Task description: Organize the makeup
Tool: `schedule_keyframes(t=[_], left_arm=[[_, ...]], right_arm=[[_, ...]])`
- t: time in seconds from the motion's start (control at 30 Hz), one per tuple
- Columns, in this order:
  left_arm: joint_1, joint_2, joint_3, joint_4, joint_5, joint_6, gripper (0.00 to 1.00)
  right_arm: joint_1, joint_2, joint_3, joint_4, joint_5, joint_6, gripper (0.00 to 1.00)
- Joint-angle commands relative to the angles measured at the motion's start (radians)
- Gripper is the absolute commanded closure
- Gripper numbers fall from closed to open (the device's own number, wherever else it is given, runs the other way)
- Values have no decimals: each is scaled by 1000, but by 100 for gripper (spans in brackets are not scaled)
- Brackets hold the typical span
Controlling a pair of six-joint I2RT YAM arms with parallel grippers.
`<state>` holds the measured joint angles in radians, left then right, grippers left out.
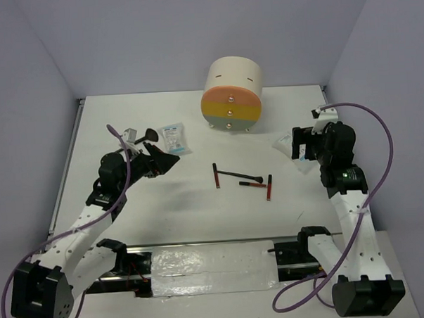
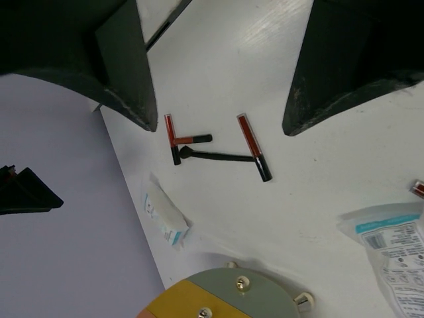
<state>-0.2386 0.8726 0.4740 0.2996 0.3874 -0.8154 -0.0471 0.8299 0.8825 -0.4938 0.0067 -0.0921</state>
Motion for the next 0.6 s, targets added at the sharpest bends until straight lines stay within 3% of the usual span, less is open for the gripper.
schedule_keyframes(t=[0.0, 0.07, 0.1, 0.17, 0.2, 0.27, 0.3, 0.37, 0.43, 0.5, 0.57], left_arm=[[-56, 75, 90, 96, -42, -14, 18], [-94, 130, 129, 122, -57, -22, 26], [-102, 149, 139, 133, -61, -33, 36], [-128, 199, 173, 160, -62, -45, 49], [-136, 218, 184, 191, -64, -63, 63], [-151, 270, 219, 235, -65, -111, 80], [-154, 288, 230, 260, -59, -129, 83], [-166, 342, 270, 300, -50, -186, 87], [-180, 397, 323, 317, -51, -227, 85], [-197, 446, 368, 312, -82, -269, 76], [-205, 479, 399, 326, -102, -303, 60]], right_arm=[[6, -93, 32, 23, -248, -204, 0], [7, -123, 29, -6, -382, -327, 0], [7, -135, 30, -12, -502, -359, 0], [16, -158, 32, -23, -585, -405, 0], [21, -160, 36, -19, -585, -393, 0], [30, -134, 39, -11, -542, -353, 0], [30, -100, 50, -21, -509, -350, 0], [30, -65, 59, -60, -464, -356, 0], [30, -8, 90, -122, -444, -379, 0], [29, 38, 115, -150, -488, -391, 2], [27, 61, 116, -147, -536, -379, 13]])
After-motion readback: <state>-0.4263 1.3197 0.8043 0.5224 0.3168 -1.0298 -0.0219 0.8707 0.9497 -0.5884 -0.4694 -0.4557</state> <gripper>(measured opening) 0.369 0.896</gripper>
